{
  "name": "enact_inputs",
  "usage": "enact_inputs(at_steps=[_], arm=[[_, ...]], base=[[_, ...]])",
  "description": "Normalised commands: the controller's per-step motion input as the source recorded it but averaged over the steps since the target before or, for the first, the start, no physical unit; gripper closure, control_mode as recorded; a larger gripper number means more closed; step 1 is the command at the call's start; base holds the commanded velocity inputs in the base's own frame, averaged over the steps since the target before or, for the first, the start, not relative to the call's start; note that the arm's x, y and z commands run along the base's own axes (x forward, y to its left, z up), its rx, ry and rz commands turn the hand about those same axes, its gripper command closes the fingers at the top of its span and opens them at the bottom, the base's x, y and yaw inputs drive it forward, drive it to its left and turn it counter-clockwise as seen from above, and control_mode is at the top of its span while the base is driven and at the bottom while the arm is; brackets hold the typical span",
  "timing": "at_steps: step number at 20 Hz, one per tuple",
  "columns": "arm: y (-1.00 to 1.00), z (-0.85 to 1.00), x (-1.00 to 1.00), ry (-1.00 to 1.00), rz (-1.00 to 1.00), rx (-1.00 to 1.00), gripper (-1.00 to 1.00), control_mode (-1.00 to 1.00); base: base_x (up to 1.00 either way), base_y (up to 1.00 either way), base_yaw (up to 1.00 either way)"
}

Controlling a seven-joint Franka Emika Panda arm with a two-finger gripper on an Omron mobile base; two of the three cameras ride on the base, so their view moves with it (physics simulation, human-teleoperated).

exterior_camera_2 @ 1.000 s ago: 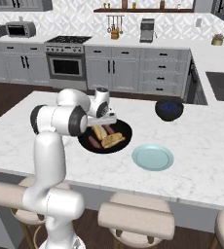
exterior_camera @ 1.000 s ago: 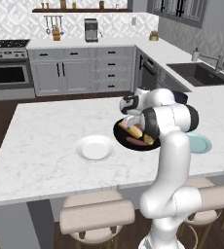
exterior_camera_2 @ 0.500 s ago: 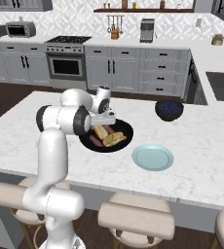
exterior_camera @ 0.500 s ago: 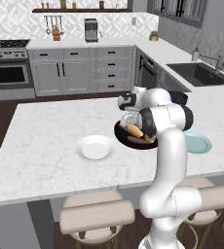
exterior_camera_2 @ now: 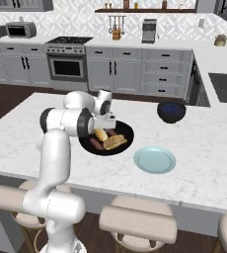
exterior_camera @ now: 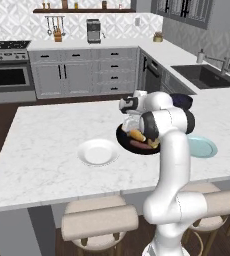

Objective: Place one bun and one sausage from the bowl on each plate.

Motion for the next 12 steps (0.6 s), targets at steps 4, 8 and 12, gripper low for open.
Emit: enact_inputs(at_steps=[4,8,12], arm=[[0.2,0.54,-0.34,-0.26,0.01,0.0,1.0,-1.0],[0.94,0.78,-0.68,-0.28,0.04,-0.01,1.0,-1.0],[1.0,0.25,-1.0,-0.35,0.06,-0.05,1.0,-1.0]], base=[[0.0,0.0,0.0],[0.0,0.0,0.0],[0.0,0.0,0.0]])
